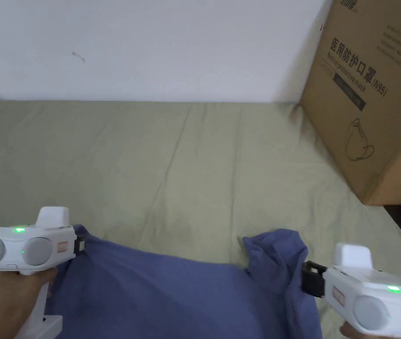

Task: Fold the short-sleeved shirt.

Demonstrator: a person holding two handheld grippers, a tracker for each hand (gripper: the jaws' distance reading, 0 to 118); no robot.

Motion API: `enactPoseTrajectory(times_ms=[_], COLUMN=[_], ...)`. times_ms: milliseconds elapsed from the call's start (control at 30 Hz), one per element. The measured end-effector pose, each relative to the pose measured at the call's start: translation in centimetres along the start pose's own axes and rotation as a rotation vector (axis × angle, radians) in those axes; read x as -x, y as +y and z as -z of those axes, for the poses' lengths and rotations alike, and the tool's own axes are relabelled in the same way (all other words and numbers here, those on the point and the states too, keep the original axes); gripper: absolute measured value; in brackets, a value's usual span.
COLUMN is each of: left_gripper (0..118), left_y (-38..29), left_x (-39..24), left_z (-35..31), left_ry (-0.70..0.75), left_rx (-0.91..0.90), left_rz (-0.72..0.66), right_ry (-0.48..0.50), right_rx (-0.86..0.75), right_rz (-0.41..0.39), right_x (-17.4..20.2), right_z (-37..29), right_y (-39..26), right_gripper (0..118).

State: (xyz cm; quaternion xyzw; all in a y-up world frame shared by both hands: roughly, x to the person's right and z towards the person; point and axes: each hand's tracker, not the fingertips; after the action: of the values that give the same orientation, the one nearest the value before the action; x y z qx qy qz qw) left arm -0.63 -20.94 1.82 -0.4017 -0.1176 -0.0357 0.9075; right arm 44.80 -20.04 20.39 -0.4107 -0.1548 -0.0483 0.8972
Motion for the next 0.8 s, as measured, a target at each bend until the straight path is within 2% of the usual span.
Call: enactPoseTrajectory(times_ms=[33,67,167,233,300,333,367,400,433,467,600,800], left_gripper=[0,0,0,0,0,0,0,0,0,0,0,0], left_y=[0.0,0.1,0.1,0.1,0.1,0.0,-0.1,-0.2,-0.4,-0.5,-1.2,-2.2], left_x=[-0.1,-0.1,-0.5,-0.4,-0.2,-0.2,0.5,0.7,0.8,1.0,1.9,2.3], left_z=[-1.0,-1.9,-4.7,-5.7,-6.3,-6.6,-5.9,-6.0,-6.1,-6.2,-6.4,-9.6], left_ry=[0.0,-0.002,-0.018,-0.02,-0.023,-0.021,-0.018,-0.013,-0.012,-0.01,0.005,0.023], left_rx=[-0.005,-0.012,-0.035,-0.043,-0.049,-0.05,-0.05,-0.049,-0.048,-0.046,-0.048,-0.075], left_rz=[0.006,0.009,0.02,0.02,0.015,0.011,0.009,0.005,-0.001,-0.008,-0.047,-0.088], right_ry=[0.0,0.008,-0.01,-0.022,-0.039,-0.033,-0.015,0.017,0.016,0.008,0.024,0.077], right_rx=[0.031,0.03,0.109,0.147,0.192,0.207,0.23,0.225,0.193,0.188,0.101,-0.062], right_rz=[-0.014,-0.002,-0.004,-0.05,-0.067,-0.059,-0.039,0.002,0.033,0.021,-0.068,-0.045], right_x=[0.1,0.1,0.6,1.0,1.3,1.2,1.0,0.8,1.5,1.6,1.6,-0.1], right_z=[1.2,2.1,5.1,6.9,8.1,8.6,9.0,8.8,7.2,6.6,4.0,-2.5], right_y=[0.0,0.0,0.1,-0.1,-0.6,-1.0,-1.2,-1.4,-1.6,-1.6,-1.2,0.4], right_gripper=[84,85,85,84,71,60,45,39,22,2,2,2])
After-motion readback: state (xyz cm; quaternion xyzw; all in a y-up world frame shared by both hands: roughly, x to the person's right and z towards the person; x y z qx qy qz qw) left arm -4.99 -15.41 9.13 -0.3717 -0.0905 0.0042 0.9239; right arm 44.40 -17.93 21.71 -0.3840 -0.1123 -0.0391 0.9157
